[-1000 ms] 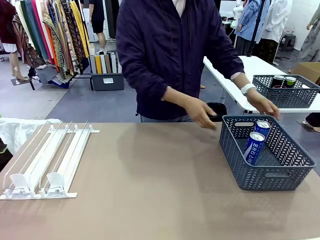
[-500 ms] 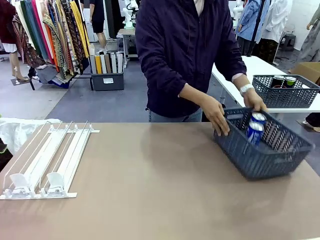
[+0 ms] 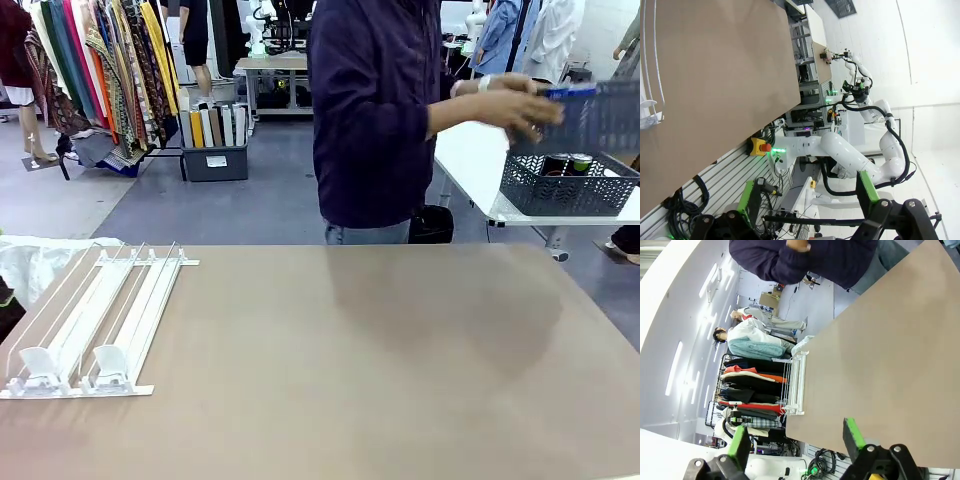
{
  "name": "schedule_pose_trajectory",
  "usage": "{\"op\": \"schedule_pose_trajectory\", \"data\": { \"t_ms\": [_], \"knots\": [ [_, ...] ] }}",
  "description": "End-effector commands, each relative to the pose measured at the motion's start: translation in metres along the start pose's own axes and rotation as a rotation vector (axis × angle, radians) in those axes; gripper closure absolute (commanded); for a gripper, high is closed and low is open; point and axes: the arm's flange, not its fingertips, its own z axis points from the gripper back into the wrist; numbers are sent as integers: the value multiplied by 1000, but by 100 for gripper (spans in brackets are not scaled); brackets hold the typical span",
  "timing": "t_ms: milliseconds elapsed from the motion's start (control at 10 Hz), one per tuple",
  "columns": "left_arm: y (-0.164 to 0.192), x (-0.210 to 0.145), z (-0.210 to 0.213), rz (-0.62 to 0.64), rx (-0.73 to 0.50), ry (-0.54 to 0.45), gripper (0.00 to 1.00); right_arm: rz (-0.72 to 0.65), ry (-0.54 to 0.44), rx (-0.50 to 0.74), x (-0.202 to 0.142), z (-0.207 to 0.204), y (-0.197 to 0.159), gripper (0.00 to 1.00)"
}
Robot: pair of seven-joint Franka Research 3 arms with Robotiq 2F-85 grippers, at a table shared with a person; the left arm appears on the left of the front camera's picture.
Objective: Retrieve and store the cans from the dispenser.
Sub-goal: Pick up one can from the Automatic Can Dispenser and place it in the middle of the table.
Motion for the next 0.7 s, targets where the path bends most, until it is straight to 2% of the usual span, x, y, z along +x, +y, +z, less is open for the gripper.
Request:
{"op": "schedule_pose_trajectory", "data": {
  "t_ms": [0,600],
  "knots": [
    [-1,0,0,-11,-18,-6,0,24,-9,24,3,1,2,0],
    [-1,0,0,-11,-18,-6,0,24,-9,24,3,1,2,0]
  ]
}}
